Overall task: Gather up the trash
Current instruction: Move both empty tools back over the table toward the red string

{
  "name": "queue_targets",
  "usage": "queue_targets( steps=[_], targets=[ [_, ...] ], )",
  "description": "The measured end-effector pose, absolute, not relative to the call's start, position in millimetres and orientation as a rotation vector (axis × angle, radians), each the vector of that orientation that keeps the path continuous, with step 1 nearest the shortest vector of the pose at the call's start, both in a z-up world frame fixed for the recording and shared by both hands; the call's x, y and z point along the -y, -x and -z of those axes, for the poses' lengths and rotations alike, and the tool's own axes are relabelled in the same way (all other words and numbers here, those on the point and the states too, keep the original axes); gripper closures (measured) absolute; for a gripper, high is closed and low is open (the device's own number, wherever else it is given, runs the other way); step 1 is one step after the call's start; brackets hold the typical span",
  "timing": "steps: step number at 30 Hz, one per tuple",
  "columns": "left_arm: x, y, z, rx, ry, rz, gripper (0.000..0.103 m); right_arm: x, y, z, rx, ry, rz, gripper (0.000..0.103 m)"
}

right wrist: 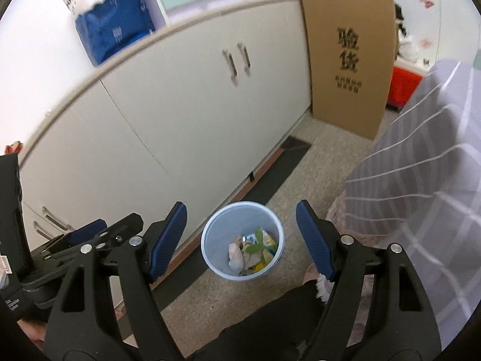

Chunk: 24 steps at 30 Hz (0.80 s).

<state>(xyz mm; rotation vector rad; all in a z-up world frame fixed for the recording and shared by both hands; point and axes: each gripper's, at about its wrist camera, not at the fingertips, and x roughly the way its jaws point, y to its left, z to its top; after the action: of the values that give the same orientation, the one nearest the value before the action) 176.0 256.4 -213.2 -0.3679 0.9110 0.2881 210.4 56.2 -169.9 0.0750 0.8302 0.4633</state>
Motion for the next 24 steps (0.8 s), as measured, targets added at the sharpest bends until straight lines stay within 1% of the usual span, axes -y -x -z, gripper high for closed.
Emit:
queue_targets(
  steps=[13, 20, 24],
  targets=[
    [-168, -124, 119, -0.717, 0.196, -0.163, 0.019, 34, -145, 102, -0.657, -0.152, -0.383, 0.028],
    [-117, -105, 85, -0.644, 0.149, -0.057, 0.018, 97, -111, 77, -0.59, -0.201, -0.297, 0.028],
    [-70, -106, 72, -0.63, 0.104, 0.034, 0.018, 152, -96, 69, -0.569, -0.237, -0.207, 0.028]
  ],
)
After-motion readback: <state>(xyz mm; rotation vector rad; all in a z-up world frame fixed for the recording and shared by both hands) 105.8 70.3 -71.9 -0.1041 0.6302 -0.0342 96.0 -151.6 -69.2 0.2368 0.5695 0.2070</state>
